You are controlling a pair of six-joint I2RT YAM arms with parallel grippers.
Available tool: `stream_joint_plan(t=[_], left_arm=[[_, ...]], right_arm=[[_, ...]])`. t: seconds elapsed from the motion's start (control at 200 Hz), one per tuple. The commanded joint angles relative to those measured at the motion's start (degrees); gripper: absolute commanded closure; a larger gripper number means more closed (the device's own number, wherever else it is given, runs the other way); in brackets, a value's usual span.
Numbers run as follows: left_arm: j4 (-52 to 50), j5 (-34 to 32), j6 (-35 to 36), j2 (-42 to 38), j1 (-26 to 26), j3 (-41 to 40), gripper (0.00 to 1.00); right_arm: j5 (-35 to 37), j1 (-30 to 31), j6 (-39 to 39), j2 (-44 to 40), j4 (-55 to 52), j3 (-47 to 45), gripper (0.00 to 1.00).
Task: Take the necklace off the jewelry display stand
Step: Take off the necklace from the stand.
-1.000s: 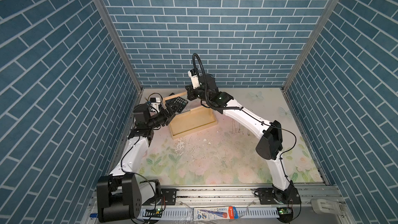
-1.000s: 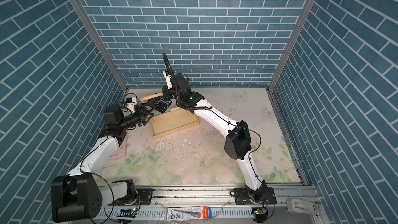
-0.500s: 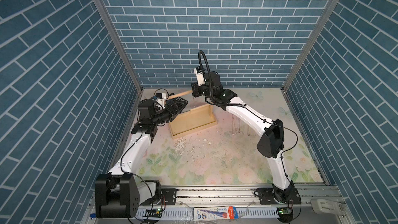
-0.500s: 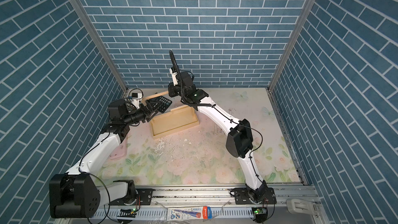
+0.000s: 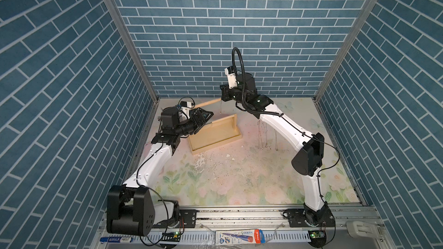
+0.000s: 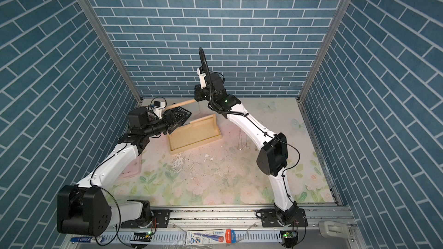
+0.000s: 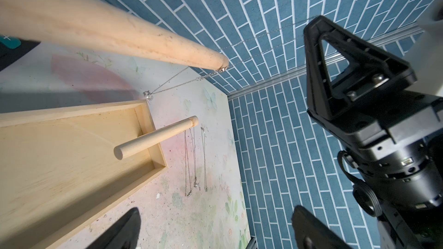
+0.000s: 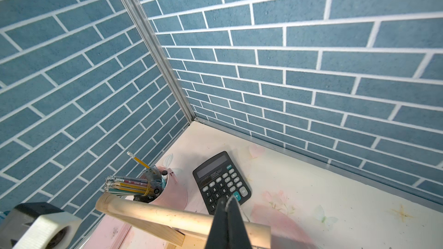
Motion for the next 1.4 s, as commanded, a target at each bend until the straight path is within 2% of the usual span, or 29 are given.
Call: stream_joint_plan(t=[0.0, 0.495, 1.14, 1.395], left_arm=[[-0.1, -1.0, 1.4, 0.9, -1.4, 2.3, 0.01], [-3.4, -4.5, 4.4, 5.4, -7.1, 7.8, 0.01], [-4.8, -9.4, 7.7, 12.7, -17.4, 15.0, 0.01], [-8.1, -13.0, 13.3, 17.5, -23.1, 20.9, 0.01]], right_arm=[[-0.9, -0.8, -1.8, -3.3, -0.5, -1.5, 1.0], [-2.1, -4.3, -2.6, -9.3, 0.3, -8.2, 1.0], [-2.3, -8.5, -5.2, -24.1, 0.2, -23.2, 1.0], [-2.8, -10.4, -5.2, -28.1, -0.7, -27.8, 1.0]])
